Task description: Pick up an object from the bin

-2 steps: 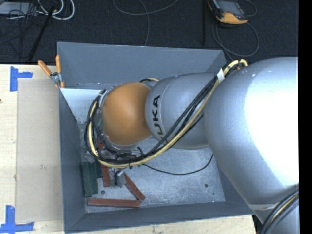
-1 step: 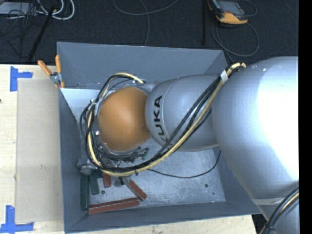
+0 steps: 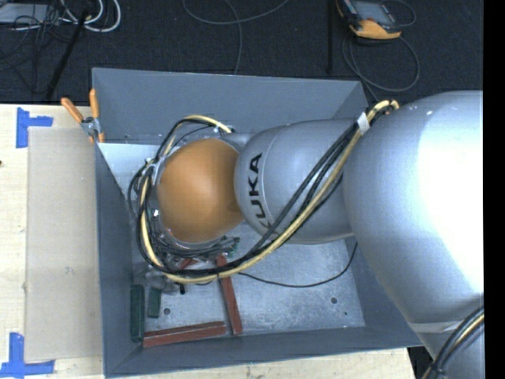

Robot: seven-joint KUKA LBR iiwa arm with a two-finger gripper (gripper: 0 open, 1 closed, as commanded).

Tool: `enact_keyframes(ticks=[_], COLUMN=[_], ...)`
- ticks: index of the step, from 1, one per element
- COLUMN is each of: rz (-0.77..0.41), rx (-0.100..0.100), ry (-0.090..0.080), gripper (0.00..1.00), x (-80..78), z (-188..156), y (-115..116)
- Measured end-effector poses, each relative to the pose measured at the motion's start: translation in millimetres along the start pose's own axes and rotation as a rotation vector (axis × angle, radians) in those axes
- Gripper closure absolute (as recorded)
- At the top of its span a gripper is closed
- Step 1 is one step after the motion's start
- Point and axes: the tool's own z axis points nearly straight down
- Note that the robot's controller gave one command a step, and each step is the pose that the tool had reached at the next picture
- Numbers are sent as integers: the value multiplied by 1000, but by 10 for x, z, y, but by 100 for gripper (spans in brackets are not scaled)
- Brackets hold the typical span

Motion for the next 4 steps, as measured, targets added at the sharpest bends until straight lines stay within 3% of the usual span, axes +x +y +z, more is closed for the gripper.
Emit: enact_keyframes(ticks=[1,2,3,4], rz=[2,11,-53,-50], rx=[-5,1,-7,0], ry=[9,9,11,3], gripper=[0,0,0,100], x=[34,435,447,424], z=[39,-391,50,2], y=[12,-565,-704,-722])
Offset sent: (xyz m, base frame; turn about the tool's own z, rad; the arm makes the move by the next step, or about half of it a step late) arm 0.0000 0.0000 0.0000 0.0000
